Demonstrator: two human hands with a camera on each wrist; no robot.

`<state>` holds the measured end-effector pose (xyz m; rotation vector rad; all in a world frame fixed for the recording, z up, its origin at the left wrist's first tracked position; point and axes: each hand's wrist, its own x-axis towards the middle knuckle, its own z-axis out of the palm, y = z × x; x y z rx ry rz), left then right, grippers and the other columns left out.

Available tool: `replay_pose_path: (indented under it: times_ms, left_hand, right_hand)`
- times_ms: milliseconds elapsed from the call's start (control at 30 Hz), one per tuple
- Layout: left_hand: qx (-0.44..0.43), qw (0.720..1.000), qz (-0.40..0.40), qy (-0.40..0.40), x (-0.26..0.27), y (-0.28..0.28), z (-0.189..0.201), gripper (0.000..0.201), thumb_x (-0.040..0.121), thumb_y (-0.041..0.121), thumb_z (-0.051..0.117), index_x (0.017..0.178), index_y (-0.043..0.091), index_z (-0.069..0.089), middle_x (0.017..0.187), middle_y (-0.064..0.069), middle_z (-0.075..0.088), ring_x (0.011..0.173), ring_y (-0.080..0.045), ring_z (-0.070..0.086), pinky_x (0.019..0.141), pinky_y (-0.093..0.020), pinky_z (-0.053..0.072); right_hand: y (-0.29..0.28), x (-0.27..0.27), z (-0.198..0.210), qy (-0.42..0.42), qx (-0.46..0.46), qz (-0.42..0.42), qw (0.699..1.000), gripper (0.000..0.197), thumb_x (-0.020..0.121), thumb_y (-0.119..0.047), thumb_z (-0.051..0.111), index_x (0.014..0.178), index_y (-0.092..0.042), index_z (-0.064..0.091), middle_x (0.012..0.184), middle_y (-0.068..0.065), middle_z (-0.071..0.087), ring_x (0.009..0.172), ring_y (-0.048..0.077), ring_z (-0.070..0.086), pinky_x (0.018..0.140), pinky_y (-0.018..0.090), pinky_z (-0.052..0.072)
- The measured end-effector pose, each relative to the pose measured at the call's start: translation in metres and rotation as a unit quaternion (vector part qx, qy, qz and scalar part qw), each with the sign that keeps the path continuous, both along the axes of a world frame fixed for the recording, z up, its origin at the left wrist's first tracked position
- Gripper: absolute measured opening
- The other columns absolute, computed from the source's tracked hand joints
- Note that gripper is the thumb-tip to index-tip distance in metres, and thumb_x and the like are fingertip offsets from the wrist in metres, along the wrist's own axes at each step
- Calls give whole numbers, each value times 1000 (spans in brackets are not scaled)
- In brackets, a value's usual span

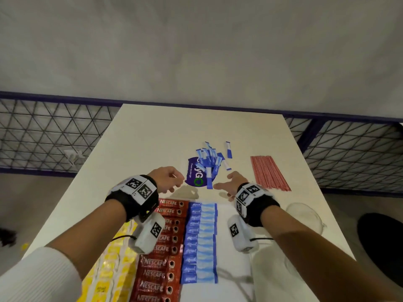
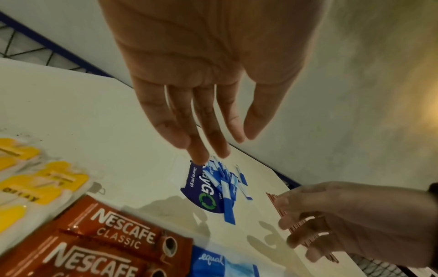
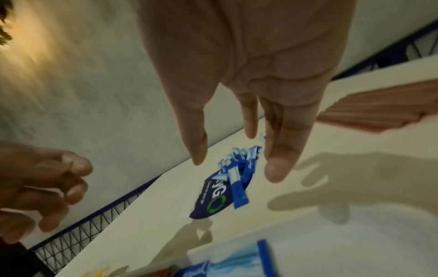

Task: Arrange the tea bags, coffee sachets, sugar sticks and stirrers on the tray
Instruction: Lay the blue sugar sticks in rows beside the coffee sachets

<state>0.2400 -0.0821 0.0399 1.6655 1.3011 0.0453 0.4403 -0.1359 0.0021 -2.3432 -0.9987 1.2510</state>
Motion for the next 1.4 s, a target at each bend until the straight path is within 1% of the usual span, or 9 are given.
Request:
replay_pose_path:
  times_ms: [167,367,567,733,900,1033,1200,1300,1400]
  left_hand:
    - [-22,999,22,-11,4,24,-9,9,93,15,52,102,16,49,87,1,51,64,-12,52,58,-21,38]
    - [-40,999,22,4,5,54,-23,29,93,19,53,120,16,43,106,-4,49,64,-12,53,59,-21,40]
    - [-40,999,8,24,12,72,-37,35,93,19,53,125,13,41,84,4,49,61,-13,51,57,-22,38]
    - [-59,997,-32,49,19,74,-44,32,93,22,53,123,14,42,86,3,49,63,-13,51,58,-23,39]
    - [-77,994,-53,58,30,69,-42,14,97,30,43,104,18,45,100,-1,54,68,-12,53,59,-21,39]
    - [-104,992,-53,41,38,62,-40,34,99,33,37,121,9,47,102,-2,55,70,-12,54,64,-21,42]
    - [-92,996,-6,3,49,52,-35,36,92,35,52,123,17,47,116,-6,55,104,-22,56,85,-26,37]
    - [-202,969,95,-104,57,50,-26,20,93,32,44,82,18,52,88,-4,52,72,-17,52,70,-26,40]
    - [-259,947,131,-139,58,46,-23,32,98,35,38,77,14,51,64,-3,58,47,-14,58,51,-20,48]
  right_hand:
    - [37,-10,-25,-71,-69,38,994,101,79,-49,66,147,-1,8,151,15,26,134,30,35,106,39,36]
    - [72,-10,-30,-138,-61,34,988,95,79,-48,66,143,2,17,150,22,18,137,35,23,109,37,26]
    - [96,-12,-45,-193,-113,64,973,99,82,-57,56,144,6,11,153,19,14,141,34,17,114,39,21]
    - [90,-19,-47,-154,-52,36,986,46,95,-24,50,131,4,42,137,21,42,126,34,41,100,36,37]
    - [87,-17,-37,-129,-87,63,986,40,100,-32,37,117,2,48,127,16,48,119,29,47,89,30,43]
    - [80,-3,-37,-113,-63,94,987,44,94,-37,49,121,-2,49,124,19,53,116,28,52,89,32,43]
    - [75,-9,-24,69,37,76,994,33,91,-30,57,68,-13,41,59,6,48,41,11,55,56,22,42]
    - [71,-22,-15,87,74,111,987,25,92,-20,56,70,-9,48,53,5,50,35,7,51,55,24,44]
    - [70,-34,-10,59,80,149,984,13,93,-18,54,89,-6,56,58,5,55,37,7,52,61,28,49]
